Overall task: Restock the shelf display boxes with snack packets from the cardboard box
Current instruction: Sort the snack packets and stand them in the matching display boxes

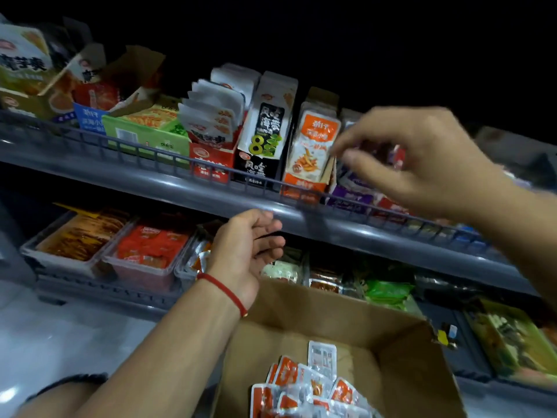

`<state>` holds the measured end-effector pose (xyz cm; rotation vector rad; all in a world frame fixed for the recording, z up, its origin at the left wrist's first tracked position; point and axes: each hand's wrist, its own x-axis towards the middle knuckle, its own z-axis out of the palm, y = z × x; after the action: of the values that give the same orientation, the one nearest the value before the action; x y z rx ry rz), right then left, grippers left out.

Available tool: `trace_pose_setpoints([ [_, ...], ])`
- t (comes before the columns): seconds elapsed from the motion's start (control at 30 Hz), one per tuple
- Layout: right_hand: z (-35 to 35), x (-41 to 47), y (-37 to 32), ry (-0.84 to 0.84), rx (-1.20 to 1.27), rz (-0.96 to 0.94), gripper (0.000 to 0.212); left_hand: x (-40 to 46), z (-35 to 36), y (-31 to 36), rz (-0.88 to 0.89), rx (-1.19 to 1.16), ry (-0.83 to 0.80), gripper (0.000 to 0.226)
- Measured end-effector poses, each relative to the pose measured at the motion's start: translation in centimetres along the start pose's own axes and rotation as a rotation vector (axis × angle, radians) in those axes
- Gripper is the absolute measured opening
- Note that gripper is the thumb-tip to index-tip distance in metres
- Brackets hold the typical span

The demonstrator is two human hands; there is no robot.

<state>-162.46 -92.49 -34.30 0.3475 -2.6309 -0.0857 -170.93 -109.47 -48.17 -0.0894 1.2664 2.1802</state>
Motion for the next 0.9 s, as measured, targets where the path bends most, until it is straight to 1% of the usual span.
trace_pose_setpoints([
  [0.1,2.7,-6.7,-1.4,-0.221,0.141,0.013,0.020,0.0,0.1,-2.8,-0.017,0.215,-0.005,0.011],
  [0.2,7.8,-13.4,-1.1,-0.478,0.237,0.162,0.021,-0.2,0.3,-7.1,-0.105,0.480,-0.101,0.012],
  [0.27,10.8,-17.4,-0.4,-0.636,0.325,0.290,0.020,-0.1,0.1,-10.4,-0.184,0.686,-0.180,0.010],
  [0.33,12.6,-20.2,0.5,-0.723,0.430,0.395,0.022,0.5,-1.0,-13.7,-0.234,0.951,-0.271,0.009],
  [0.43,13.7,-22.2,1.4,-0.838,0.453,0.435,0.027,1.3,-2.5,-17.8,-0.292,1.334,-0.481,0.006],
  [0.53,14.1,-22.6,1.9,-0.847,0.507,0.430,0.028,1.7,-4.0,-20.9,-0.377,1.770,-0.741,0.011],
  [0.57,14.2,-22.5,1.9,-0.843,0.507,0.421,0.029,1.2,-3.9,-21.2,-0.365,1.874,-0.820,0.010],
  [0.6,14.2,-22.4,1.9,-0.840,0.498,0.408,0.030,0.9,-3.8,-21.6,-0.393,1.933,-0.857,0.008],
  [0.67,14.1,-22.3,2.0,-0.827,0.491,0.396,0.030,0.8,-3.6,-22.1,-0.422,2.050,-0.853,0.013],
  [0.73,14.1,-22.2,2.2,-0.817,0.503,0.397,0.030,1.1,-3.9,-23.0,-0.381,2.110,-0.880,0.005],
  [0.77,14.1,-22.2,2.3,-0.817,0.511,0.400,0.029,1.8,-4.4,-23.7,-0.356,2.086,-0.878,0.007],
  [0.83,14.1,-22.4,2.4,-0.816,0.524,0.405,0.029,2.1,-4.2,-24.0,-0.334,2.073,-0.956,0.014],
  [0.9,14.2,-22.6,2.6,-0.821,0.534,0.412,0.028,2.4,-3.5,-23.4,-0.307,2.012,-0.965,0.008],
])
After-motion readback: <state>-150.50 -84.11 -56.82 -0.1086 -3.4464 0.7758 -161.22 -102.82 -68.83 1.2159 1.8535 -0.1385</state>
